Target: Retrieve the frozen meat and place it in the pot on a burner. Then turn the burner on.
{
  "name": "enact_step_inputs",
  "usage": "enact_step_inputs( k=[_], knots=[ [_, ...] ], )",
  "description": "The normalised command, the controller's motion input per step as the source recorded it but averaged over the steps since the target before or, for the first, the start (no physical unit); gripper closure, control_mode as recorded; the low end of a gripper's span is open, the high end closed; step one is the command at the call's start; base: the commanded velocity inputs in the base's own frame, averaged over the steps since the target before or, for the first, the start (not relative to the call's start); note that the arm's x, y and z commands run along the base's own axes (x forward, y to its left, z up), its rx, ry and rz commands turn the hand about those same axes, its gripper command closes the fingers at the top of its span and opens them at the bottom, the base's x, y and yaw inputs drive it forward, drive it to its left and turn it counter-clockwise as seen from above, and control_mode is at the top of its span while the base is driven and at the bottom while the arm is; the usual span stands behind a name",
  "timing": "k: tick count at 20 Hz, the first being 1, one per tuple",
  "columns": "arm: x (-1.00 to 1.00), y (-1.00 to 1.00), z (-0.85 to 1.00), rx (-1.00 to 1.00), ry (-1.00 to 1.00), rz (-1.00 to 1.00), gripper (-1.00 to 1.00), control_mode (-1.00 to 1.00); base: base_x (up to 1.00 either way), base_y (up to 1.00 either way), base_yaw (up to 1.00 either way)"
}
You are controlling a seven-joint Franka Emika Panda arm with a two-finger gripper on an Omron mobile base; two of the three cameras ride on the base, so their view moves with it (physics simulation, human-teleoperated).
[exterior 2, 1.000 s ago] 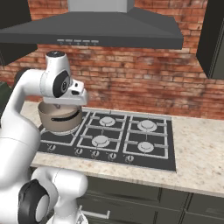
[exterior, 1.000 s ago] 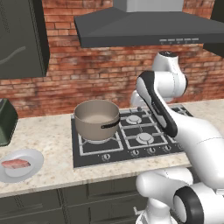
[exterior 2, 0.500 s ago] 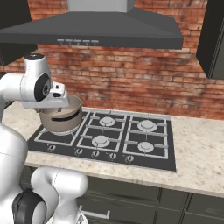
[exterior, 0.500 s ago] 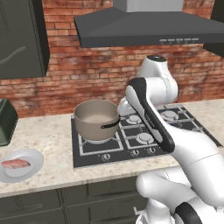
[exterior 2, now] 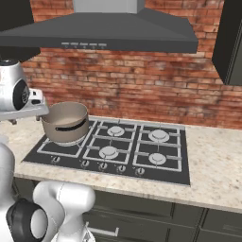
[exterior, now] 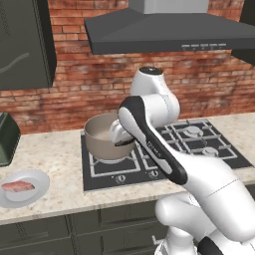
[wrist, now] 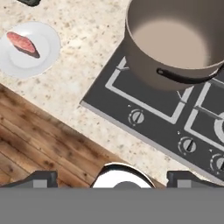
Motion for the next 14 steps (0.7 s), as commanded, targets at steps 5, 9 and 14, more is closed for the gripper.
enact_step_inputs(
  k=[5, 9, 14],
  knots=[
    [-0.32, 0.77, 0.0, -0.01, 0.0, 0.29, -1.0, -1.0, 0.0, 0.0, 0.0],
    [-0.17, 0.83, -0.06, -0.02, 0.0, 0.28, -1.0, -1.0, 0.0, 0.0, 0.0],
    [-0.02, 0.75, -0.16, -0.04, 0.0, 0.18, -1.0, -1.0, 0.0, 0.0, 0.0]
  ],
)
